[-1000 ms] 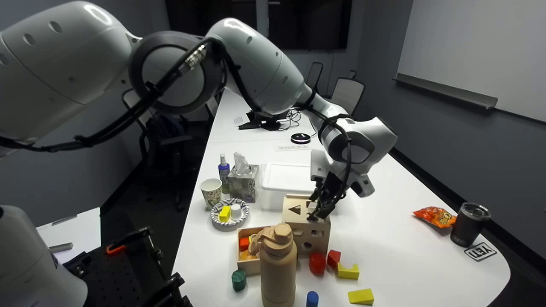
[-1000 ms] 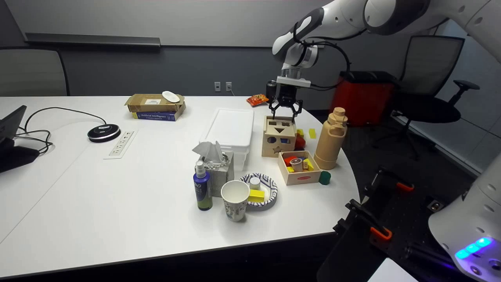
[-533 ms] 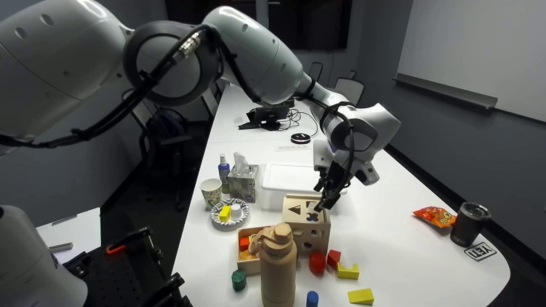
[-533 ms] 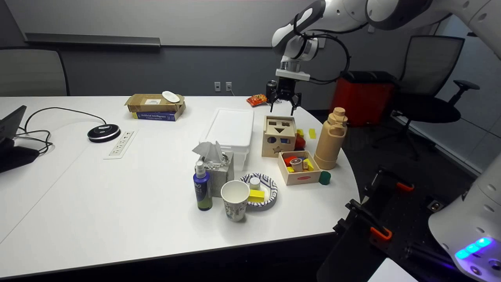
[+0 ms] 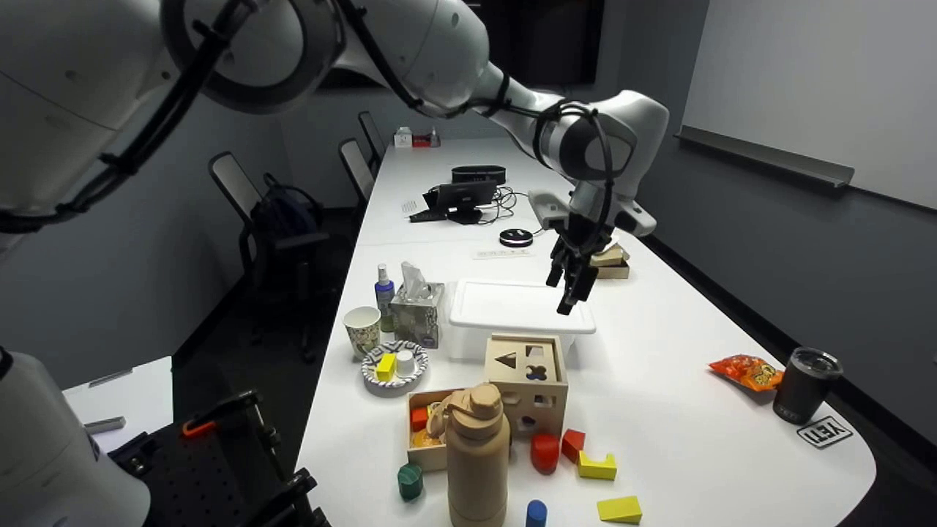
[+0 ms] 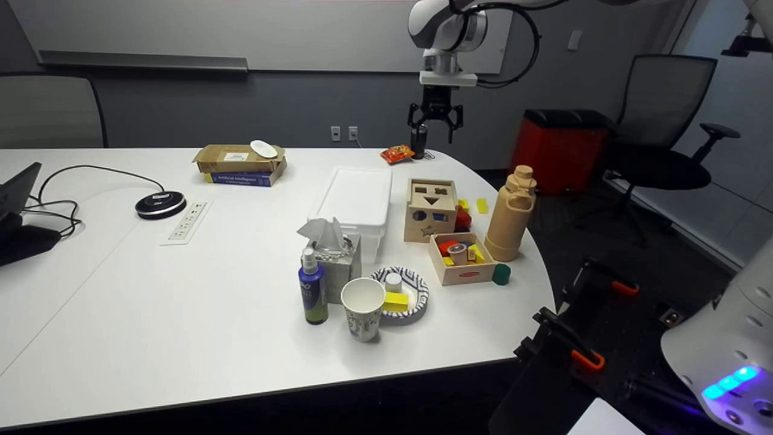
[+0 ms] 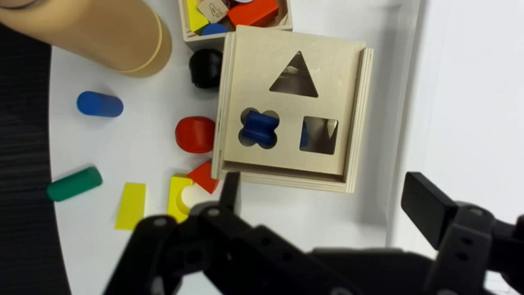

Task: Pick up the flowery blue block and put it in the shape sorter

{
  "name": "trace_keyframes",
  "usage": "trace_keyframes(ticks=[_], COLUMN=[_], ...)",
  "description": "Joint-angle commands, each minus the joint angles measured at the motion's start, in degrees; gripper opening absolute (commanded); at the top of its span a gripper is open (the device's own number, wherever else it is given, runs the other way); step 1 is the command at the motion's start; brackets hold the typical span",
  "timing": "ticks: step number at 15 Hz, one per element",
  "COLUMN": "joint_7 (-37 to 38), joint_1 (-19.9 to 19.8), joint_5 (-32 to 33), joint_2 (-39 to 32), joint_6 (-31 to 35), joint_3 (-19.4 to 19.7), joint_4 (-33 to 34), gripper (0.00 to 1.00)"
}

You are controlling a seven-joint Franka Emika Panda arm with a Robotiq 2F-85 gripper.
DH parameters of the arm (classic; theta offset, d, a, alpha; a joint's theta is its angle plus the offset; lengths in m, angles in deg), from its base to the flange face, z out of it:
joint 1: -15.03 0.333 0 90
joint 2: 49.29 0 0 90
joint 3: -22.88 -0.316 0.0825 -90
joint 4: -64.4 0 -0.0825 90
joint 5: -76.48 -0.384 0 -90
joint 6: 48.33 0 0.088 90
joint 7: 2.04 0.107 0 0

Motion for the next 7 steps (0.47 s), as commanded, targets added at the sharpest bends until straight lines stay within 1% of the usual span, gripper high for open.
trace_keyframes(ticks=[1,7], joint_7=[-0.24,1.01], joint_1=[2.85,6.41], joint_5=[3.41,7.04], joint_2=[8.79,17.06], joint_6=[-1.02,-0.33], joint_3=[1.06,0.87], joint_4=[-7.38,-15.08], gripper=[1.0,1.0])
